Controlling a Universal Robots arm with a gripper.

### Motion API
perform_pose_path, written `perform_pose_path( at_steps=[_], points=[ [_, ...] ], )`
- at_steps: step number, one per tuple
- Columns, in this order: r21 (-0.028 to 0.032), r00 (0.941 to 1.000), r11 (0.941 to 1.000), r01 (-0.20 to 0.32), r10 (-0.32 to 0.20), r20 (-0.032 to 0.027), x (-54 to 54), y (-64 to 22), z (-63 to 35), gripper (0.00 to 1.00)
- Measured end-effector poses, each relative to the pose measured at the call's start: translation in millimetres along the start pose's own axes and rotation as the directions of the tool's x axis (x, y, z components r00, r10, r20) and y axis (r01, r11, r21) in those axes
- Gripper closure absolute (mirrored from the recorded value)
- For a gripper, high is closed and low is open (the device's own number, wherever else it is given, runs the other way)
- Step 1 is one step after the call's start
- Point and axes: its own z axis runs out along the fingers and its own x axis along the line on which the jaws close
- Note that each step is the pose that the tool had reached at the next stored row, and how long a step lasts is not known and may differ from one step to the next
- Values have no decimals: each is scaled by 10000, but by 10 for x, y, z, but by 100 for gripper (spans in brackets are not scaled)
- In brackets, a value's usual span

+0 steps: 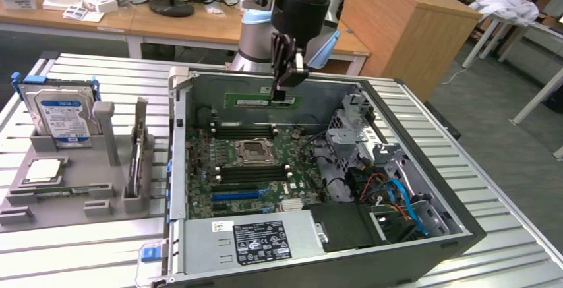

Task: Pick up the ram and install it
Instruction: 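Pick up the ram and move it above insertion slot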

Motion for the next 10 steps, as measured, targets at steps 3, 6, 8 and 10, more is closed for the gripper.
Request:
perform_pose_path(
  at_steps=[3,6,8,10],
  points=[
    [0,10000,10000,1,-1,-1,1,0,40,88],
    [-1,10000,10000,1,-1,-1,2,-1,77,88],
    [-2,10000,10000,0,0,-1,2,-1,100,88],
    [-4,10000,10000,0,0,-1,2,-1,125,88]
  ],
)
